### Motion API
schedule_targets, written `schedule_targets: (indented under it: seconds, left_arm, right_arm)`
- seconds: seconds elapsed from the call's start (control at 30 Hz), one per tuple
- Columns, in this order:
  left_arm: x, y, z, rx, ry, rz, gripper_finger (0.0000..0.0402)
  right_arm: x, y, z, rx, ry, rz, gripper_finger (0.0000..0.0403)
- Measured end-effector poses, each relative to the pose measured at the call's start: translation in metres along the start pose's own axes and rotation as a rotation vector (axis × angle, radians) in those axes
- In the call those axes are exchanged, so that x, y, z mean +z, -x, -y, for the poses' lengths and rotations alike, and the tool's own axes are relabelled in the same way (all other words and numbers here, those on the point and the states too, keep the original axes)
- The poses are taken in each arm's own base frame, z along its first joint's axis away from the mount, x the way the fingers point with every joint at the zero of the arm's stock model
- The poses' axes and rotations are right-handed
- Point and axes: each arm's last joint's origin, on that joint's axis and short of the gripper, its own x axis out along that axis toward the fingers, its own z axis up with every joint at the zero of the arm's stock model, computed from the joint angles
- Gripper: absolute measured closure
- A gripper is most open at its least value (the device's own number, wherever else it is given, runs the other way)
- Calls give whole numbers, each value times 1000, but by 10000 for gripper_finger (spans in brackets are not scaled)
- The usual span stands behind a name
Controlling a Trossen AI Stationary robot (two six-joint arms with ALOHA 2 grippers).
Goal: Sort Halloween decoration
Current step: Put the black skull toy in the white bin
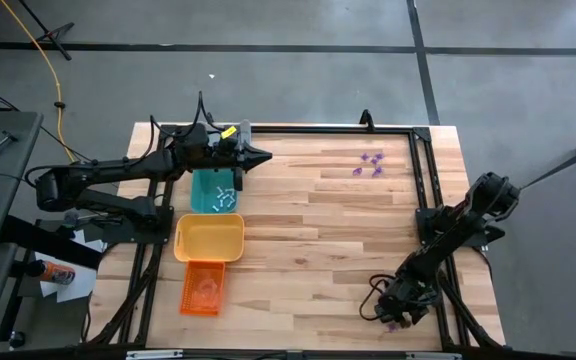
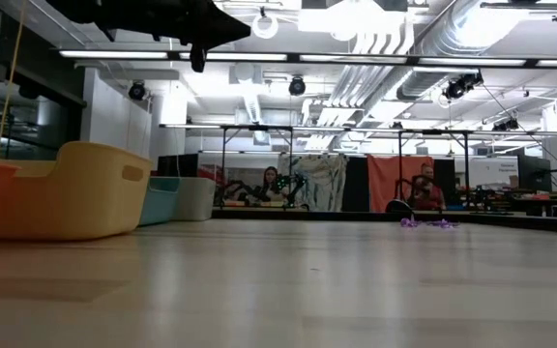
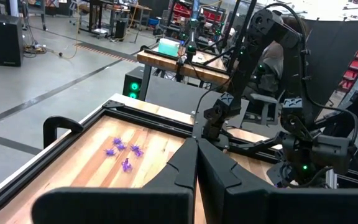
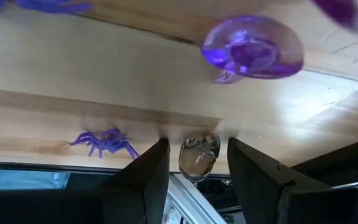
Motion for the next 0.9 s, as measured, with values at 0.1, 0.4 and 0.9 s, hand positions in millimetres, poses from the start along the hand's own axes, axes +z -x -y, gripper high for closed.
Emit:
schedule_targets:
  seconds: [0.1, 0.4, 0.9]
  left_arm:
    - [0, 0, 0, 0, 0, 0, 402]
    - [0, 0, 0, 0, -41, 0, 402]
    - [12, 12, -5, 33, -101, 60, 402]
  right_arm:
    - [0, 0, 1, -20, 7, -7, 268]
    - [0, -1, 3, -52, 95, -41, 369]
    - [-23, 10, -17, -39, 229, -33, 365]
